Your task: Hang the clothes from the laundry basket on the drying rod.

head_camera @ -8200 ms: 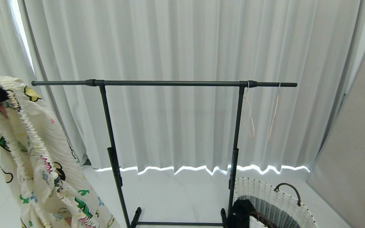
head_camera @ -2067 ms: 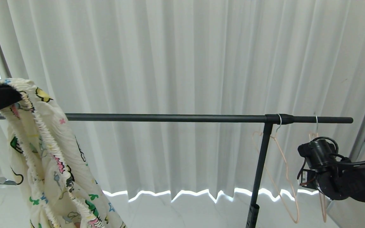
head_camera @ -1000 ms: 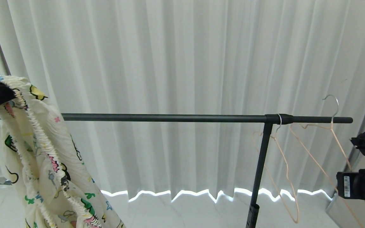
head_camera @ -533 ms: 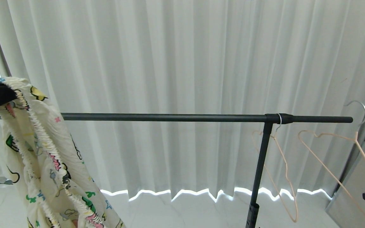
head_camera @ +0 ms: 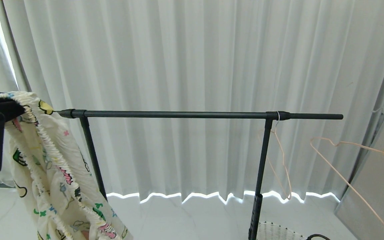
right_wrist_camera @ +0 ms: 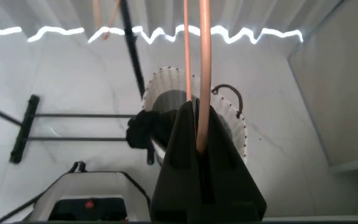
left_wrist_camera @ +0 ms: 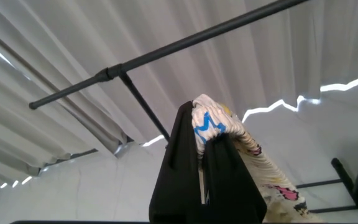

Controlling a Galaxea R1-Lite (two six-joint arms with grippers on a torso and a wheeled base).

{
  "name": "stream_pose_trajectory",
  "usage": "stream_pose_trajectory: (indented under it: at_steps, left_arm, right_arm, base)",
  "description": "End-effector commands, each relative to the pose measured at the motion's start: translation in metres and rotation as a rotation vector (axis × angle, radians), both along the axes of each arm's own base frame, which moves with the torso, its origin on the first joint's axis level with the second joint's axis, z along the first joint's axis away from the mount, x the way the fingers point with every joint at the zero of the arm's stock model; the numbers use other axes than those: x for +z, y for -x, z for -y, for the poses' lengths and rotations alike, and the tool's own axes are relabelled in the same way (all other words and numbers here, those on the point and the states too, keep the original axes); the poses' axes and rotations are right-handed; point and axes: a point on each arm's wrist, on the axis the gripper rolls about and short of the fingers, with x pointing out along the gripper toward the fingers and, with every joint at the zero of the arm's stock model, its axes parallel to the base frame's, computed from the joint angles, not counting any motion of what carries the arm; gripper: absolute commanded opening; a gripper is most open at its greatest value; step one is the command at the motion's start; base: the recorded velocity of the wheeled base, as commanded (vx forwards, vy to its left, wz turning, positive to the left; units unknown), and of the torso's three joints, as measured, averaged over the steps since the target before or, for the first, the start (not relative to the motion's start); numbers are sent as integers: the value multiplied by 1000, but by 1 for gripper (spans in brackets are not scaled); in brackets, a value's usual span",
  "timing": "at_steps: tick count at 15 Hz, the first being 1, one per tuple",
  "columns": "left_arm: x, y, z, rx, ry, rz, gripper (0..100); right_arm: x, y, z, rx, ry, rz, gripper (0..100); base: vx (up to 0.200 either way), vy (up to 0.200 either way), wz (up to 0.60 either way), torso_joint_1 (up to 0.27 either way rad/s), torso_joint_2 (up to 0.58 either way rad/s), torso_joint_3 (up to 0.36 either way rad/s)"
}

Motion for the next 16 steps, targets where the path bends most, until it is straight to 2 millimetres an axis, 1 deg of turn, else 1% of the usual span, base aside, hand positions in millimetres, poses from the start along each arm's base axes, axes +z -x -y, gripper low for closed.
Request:
stream_pose_trajectory:
  at_steps: [1,3,6,7,9,11,13,16]
  left_arm:
    - [-4,-1,1,4,-8,-7,0]
    - [-11,-4,3,28,-16,-21,0]
    - [-25,-7,6,48,-24,-49,0]
    - [-33,-9,10,55,-35,-64,0]
    - [-50,-16,27,42,25,-93,0]
    - [-62,-23,42,-43,111,-175,0]
    - [-70,-34,52,-51,109,-232,0]
    - [-82,-66,77,47,197,-246,0]
  right_arm:
    - [3,6,-1,55,-17,31,0]
    - [7,12,-5,163,-56,54,0]
    - [12,23,-11,403,-115,99,0]
    - [13,25,-14,495,-134,99,0]
    - [14,29,-20,671,-169,102,0]
    - [12,32,-27,834,-213,97,0]
    - [8,37,-31,945,-235,73,0]
    - [6,40,-36,1048,-247,33,0]
  base:
    - [-200,0,0,12,2,-2]
    - [-200,0,0,2,2,2]
    - [-200,0,0,2,1,1]
    - [0,0,0,0,0,0]
    - [0,0,0,0,0,0]
    - [0,0,0,0,0,0]
    - [0,0,0,0,0,0]
    - [0,0,0,0,0,0]
